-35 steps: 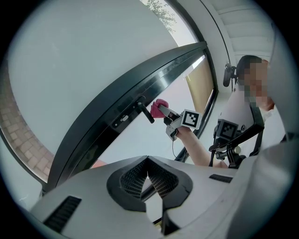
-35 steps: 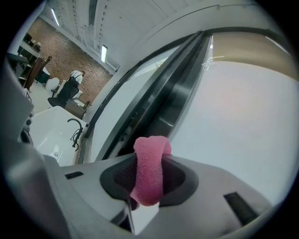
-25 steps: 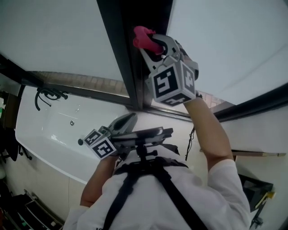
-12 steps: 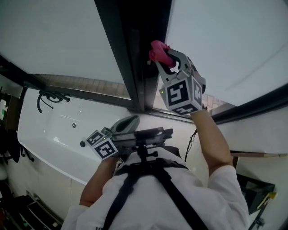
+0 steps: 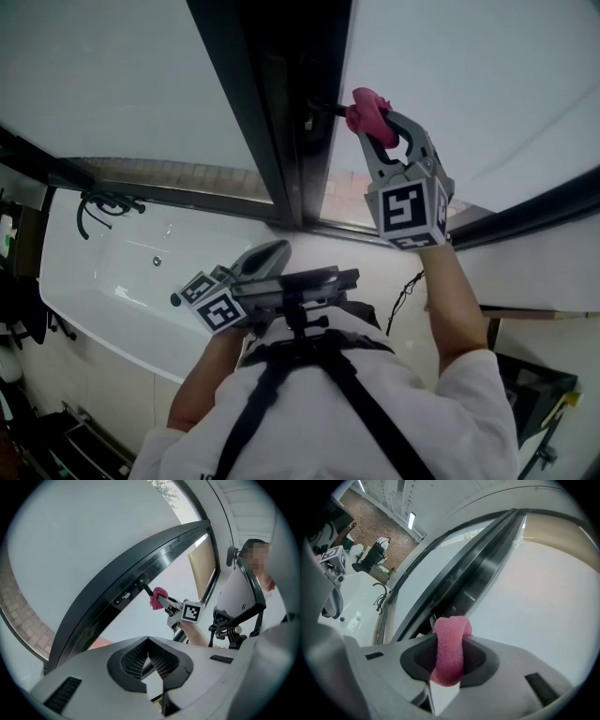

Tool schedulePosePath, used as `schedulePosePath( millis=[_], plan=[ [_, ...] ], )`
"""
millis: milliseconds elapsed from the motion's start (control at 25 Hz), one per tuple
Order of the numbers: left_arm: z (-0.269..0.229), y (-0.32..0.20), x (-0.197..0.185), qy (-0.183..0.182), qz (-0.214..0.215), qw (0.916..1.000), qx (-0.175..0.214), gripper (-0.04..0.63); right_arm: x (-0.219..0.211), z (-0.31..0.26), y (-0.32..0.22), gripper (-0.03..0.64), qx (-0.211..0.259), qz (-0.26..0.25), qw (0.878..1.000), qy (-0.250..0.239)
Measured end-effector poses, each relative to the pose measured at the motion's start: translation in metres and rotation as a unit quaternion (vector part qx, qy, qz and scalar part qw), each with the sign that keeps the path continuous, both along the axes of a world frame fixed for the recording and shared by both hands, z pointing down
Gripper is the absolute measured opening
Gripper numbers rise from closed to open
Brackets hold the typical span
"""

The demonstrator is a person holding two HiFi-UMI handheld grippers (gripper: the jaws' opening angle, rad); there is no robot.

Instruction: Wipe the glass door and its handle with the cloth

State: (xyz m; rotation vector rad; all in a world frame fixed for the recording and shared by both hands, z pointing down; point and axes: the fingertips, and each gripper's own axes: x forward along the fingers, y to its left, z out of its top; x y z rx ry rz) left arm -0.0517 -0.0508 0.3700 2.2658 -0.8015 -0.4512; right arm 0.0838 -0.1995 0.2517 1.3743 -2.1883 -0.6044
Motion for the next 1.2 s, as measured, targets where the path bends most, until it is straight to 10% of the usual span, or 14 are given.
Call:
schedulePosePath(
  millis=[480,1200],
  plan=[
    [-0.001,0.0,-0.013,-0.03,0.004,0.9995,0.01,-0.012,0.065,0.062,0.012,0.106,-0.054,0.11,0.992,-0.027],
    [-0.014,-0.02,-0.024,-0.064,-0.01,0.997,0.042,-0.012,-0.06,0.051,0.008,0.107,-0.023,0.023,0.999,-0.042]
  ],
)
